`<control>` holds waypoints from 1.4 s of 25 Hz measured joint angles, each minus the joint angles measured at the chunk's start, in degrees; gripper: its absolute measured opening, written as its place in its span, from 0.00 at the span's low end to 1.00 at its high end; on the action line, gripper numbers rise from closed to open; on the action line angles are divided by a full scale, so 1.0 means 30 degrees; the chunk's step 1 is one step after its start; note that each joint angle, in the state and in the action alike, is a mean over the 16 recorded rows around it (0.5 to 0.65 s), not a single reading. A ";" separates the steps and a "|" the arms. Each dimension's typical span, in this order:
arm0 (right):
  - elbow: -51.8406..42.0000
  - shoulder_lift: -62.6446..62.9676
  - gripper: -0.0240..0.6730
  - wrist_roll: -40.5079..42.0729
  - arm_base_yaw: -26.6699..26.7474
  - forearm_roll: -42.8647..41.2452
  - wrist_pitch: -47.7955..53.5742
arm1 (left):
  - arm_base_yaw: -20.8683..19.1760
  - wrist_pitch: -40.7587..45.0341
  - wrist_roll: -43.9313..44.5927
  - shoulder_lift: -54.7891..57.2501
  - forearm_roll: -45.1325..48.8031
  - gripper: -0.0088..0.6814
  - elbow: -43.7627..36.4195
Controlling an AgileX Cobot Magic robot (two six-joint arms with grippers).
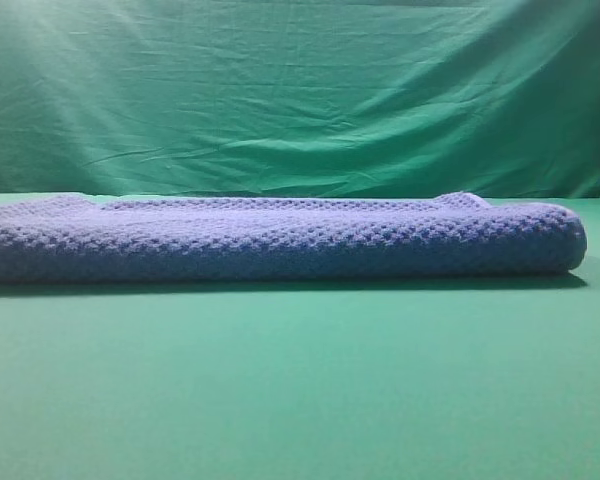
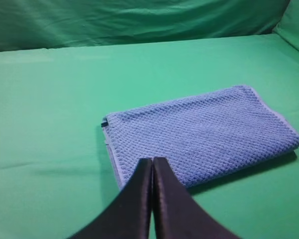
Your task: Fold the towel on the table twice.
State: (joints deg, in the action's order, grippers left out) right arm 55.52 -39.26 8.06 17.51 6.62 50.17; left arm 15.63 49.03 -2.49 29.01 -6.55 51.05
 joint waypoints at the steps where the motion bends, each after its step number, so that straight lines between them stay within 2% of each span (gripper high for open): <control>1: -0.0488 0.0650 0.03 0.0028 0.0000 0.0000 -0.0066 | 0.0000 0.0149 -0.0200 -0.0703 0.0307 0.01 -0.0194; 10: -0.4243 0.5910 0.03 0.0865 0.0000 0.0551 -0.0732 | 0.0000 0.0521 -0.0774 -0.6563 0.1398 0.01 -0.3124; 16: -0.6209 0.8826 0.03 0.1808 0.0000 0.1627 -0.1231 | 0.0000 0.0190 -0.0758 -0.8936 0.1438 0.01 -0.5506; 26: -0.8723 1.2316 0.03 0.2484 0.0000 0.2982 -0.1766 | -0.0010 -0.1988 -0.0735 -0.9959 0.1206 0.01 -0.8293; 35: -1.0820 1.3327 0.03 0.2191 0.0000 0.3056 -0.3520 | -0.0029 -0.4383 -0.0735 -0.9959 0.1293 0.01 -1.0559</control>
State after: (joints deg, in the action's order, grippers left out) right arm 23.06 0.72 14.64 17.51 15.79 39.61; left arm 15.54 35.88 -4.70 -0.86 -2.67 19.38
